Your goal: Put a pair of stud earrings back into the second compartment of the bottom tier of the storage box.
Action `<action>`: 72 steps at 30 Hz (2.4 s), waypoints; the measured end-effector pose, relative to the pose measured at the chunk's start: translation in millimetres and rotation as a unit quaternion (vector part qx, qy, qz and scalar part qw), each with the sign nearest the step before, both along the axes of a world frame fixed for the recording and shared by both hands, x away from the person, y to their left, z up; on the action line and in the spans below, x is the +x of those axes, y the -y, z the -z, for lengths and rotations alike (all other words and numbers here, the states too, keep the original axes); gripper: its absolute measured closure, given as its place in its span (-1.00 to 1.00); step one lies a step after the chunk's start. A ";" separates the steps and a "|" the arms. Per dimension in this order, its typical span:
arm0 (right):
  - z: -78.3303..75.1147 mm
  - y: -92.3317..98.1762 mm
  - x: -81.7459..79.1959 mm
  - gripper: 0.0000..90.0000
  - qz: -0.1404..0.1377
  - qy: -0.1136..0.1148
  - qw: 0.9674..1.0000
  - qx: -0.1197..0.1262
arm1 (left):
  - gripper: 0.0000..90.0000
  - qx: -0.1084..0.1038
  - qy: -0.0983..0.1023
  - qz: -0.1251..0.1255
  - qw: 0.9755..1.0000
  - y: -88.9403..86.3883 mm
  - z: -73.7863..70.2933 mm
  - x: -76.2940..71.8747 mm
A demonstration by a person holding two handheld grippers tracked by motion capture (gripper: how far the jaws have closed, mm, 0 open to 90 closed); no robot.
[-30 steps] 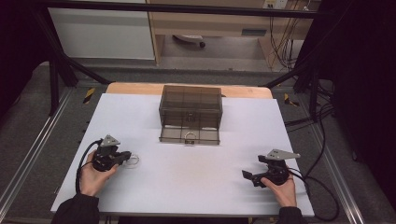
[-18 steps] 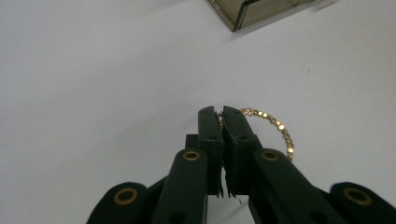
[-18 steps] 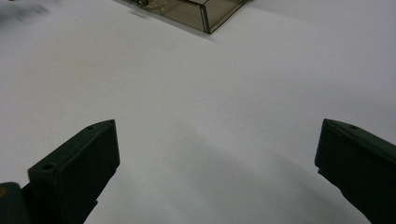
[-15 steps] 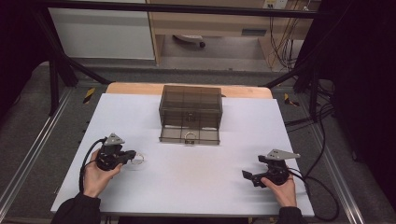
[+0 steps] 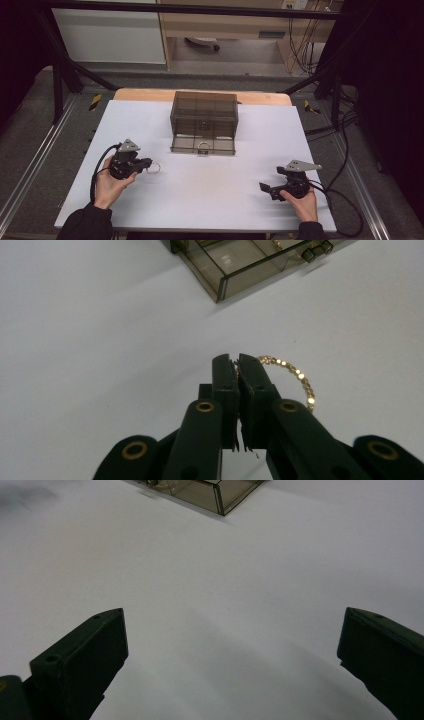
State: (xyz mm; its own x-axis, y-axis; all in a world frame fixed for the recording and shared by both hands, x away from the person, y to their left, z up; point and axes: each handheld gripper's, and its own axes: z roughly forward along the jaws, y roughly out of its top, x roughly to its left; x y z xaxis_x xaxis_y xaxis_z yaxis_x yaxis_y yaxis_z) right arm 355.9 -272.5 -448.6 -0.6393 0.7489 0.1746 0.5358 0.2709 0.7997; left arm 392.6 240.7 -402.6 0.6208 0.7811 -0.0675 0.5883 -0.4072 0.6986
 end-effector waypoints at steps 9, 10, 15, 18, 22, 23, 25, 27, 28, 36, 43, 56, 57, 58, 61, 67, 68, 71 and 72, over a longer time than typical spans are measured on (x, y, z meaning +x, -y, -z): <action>0.0 0.2 0.1 -0.99 0.000 0.000 1.000 -0.001 | 0.92 -0.003 0.006 0.014 1.000 18.5 -8.9 6.5; 0.1 0.2 0.2 -0.99 0.000 0.001 1.000 -0.002 | 0.92 -0.003 0.006 0.015 1.000 20.8 -9.8 7.5; 0.1 0.2 0.1 -0.99 -0.001 0.001 1.000 -0.002 | 0.92 -0.003 0.006 0.022 1.000 31.3 -13.4 12.0; 0.0 0.1 0.1 -0.99 0.000 0.000 1.000 -0.001 | 0.92 -0.005 0.008 0.025 1.000 37.1 -15.7 14.8; 0.3 -0.1 0.2 -0.99 0.000 0.000 1.000 -0.001 | 0.92 -0.006 0.010 0.029 0.999 44.6 -19.5 18.1; 0.4 0.0 0.2 -0.99 0.000 0.000 1.000 -0.002 | 0.92 -0.008 0.010 0.029 0.999 46.6 -20.2 18.9; 0.3 -0.2 0.1 -0.99 0.000 0.000 1.000 -0.001 | 0.92 -0.008 0.010 0.031 0.999 50.2 -21.6 20.6; 0.2 0.0 0.1 -0.99 0.000 0.001 1.000 -0.001 | 0.92 -0.005 0.011 0.034 0.999 53.4 -23.3 22.1; 0.1 0.1 0.1 -0.99 0.000 0.000 1.000 -0.001 | 0.92 -0.004 0.011 0.035 0.999 55.0 -24.1 22.6; 0.3 -0.1 0.2 -0.99 0.000 0.000 1.000 -0.002 | 0.92 -0.004 0.017 0.046 0.999 69.9 -30.7 27.9; 0.1 0.2 0.1 -0.99 -0.001 0.000 1.000 -0.002 | 0.92 -0.003 0.019 0.051 0.998 84.9 -35.9 34.7; 0.0 0.4 0.1 -0.99 -0.002 0.001 1.000 -0.003 | 0.92 0.004 0.020 0.066 0.998 112.9 -41.4 47.9; -0.2 0.3 -0.1 -0.99 -0.002 0.000 1.000 -0.001 | 0.92 0.005 0.020 0.066 0.998 115.0 -41.4 49.1; -0.1 0.3 0.0 -0.99 -0.002 0.000 1.000 -0.001 | 0.92 0.006 0.019 0.066 0.998 116.7 -41.5 50.4; 0.0 0.3 0.0 -0.99 -0.002 0.000 1.000 -0.002 | 0.92 0.009 0.018 0.064 0.998 121.7 -41.5 54.7; -0.1 0.8 0.1 -0.99 -0.002 0.001 1.000 0.000 | 0.92 0.006 0.017 0.061 0.998 128.8 -41.6 62.9; 0.0 0.8 0.2 -0.99 -0.002 0.001 1.000 -0.002 | 0.92 0.009 0.017 0.061 0.998 130.2 -41.5 64.3; 0.0 0.7 -0.1 -0.99 -0.002 0.001 1.000 -0.001 | 0.92 0.006 0.017 0.058 0.998 134.5 -40.3 68.8; -0.1 0.7 -0.1 -0.99 -0.001 0.001 1.000 -0.001 | 0.92 0.008 0.016 0.058 0.998 135.9 -39.7 70.6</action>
State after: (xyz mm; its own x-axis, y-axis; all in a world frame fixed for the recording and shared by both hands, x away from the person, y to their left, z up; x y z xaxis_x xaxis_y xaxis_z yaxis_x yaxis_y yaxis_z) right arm 355.8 -273.2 -448.5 -0.6416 0.7473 0.1729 0.5342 0.2735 0.7999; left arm 463.2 104.8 -362.9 0.7089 0.7045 -0.0352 0.5146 -0.4824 0.7089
